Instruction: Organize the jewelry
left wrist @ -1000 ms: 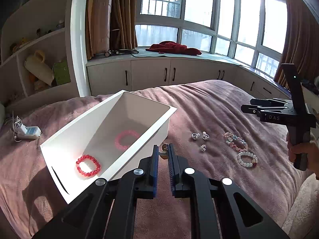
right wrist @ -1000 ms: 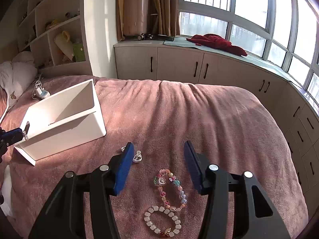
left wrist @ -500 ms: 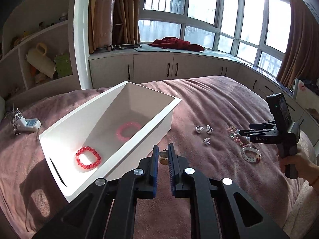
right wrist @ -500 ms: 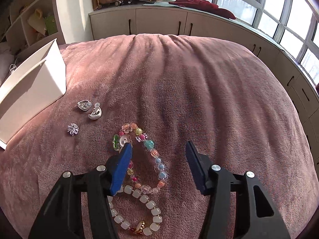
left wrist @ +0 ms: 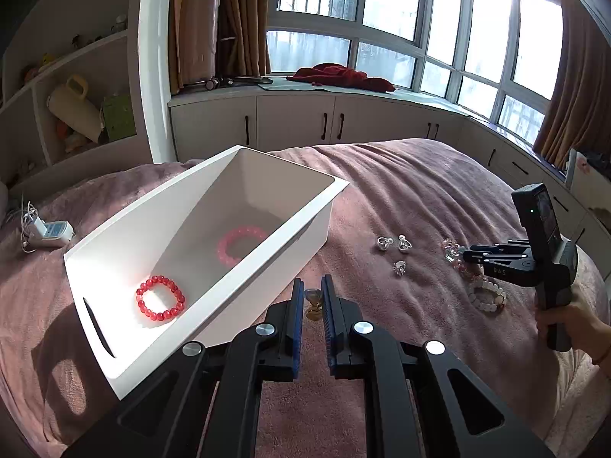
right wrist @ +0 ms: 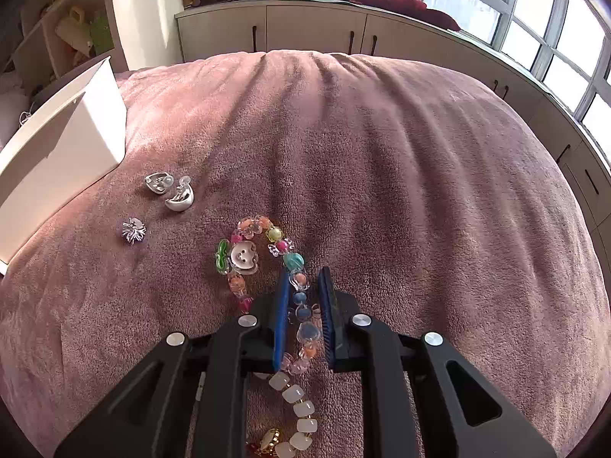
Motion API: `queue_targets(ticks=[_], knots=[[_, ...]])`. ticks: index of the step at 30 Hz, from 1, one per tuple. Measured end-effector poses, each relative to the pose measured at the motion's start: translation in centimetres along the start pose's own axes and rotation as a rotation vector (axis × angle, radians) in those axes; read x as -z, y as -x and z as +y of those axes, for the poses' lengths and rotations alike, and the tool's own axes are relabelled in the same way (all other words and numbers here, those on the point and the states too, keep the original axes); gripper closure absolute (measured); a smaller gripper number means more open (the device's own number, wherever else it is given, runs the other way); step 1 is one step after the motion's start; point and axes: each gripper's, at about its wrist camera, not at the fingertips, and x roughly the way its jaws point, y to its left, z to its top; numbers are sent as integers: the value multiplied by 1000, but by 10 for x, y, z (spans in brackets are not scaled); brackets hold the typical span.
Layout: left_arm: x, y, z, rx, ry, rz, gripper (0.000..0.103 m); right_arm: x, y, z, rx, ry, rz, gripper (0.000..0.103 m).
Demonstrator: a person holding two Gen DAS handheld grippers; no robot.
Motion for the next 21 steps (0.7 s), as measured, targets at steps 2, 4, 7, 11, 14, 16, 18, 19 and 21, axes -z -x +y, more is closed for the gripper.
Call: queue_targets(ticks=[2, 4, 7, 11, 14, 16, 18, 19, 21], knots=[[-2, 1, -1, 1, -2, -6, 88, -4, 12, 1, -22, -12, -29, 87], [-3, 4, 0, 2, -4, -17, 88, -10, 27, 6, -34, -10, -71, 87], [-6, 10, 3, 3, -3, -38, 88, -20, 50, 17, -54, 3, -129, 87], [-11, 19, 10, 2, 13, -70, 88, -34, 77, 39, -82, 40, -189, 87], [-16, 24, 16, -6, 28, -82, 88, -47, 92, 59, -103, 62, -223, 87], [-19, 28, 21, -9, 39, -96, 88, -57, 103, 72, -122, 76, -242, 87], [-24, 32, 27, -10, 53, -115, 88, -69, 114, 86, -135, 98, -267, 87], [-28, 35, 31, -14, 60, -124, 88, -75, 119, 93, -143, 108, -277, 87], [-34, 38, 39, -19, 67, -133, 88, -90, 128, 107, -156, 125, -300, 87]])
